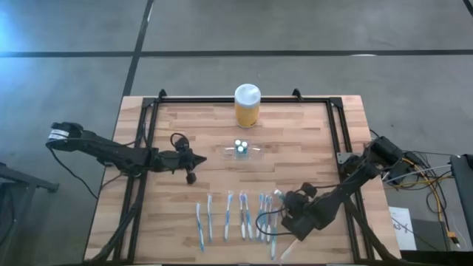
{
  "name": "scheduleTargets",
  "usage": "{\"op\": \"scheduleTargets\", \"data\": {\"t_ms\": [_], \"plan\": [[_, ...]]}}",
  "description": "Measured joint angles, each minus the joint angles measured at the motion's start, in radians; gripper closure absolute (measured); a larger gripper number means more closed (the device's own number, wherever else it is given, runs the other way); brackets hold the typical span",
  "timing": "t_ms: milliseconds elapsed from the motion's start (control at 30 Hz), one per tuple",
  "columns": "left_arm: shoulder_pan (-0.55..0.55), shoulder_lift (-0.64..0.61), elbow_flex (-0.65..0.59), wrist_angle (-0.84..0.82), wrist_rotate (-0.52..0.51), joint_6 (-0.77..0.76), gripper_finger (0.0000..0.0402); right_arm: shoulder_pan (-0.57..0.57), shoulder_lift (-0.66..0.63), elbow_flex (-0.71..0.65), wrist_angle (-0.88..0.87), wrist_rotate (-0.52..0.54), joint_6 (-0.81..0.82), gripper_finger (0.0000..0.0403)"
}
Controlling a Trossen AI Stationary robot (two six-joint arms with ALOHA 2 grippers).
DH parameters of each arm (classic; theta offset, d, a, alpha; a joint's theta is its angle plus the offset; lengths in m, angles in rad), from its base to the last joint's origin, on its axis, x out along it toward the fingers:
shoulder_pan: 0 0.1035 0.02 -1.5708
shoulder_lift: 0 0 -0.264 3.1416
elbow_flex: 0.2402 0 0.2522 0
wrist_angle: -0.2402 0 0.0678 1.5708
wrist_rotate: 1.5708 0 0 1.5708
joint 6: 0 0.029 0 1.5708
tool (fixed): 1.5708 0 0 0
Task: Pick & Place toothbrushing station
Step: Put the blue mouthwash into the middle of the transparent organizer
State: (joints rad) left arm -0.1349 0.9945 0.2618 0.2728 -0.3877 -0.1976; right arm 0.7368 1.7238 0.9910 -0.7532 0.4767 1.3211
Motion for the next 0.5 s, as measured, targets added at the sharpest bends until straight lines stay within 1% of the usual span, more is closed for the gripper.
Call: {"op": "scheduleTargets", "data": {"t_ms": [233, 367, 500], "plan": [[0.0, 0.001, 0.081, -0.03, 0.229, 0.078, 0.0394, -0.002, -0.119, 0.0, 0.018, 0.203, -0.2, 0.0331], [-0.016, 0.001, 0.139, -0.031, 0.259, 0.117, 0.0394, -0.021, -0.171, -0.004, 0.069, 0.256, -0.336, 0.0333], [-0.038, 0.015, 0.209, -0.036, 0.26, 0.162, 0.0387, -0.051, -0.207, -0.012, 0.203, 0.26, -0.558, 0.0333]]}}
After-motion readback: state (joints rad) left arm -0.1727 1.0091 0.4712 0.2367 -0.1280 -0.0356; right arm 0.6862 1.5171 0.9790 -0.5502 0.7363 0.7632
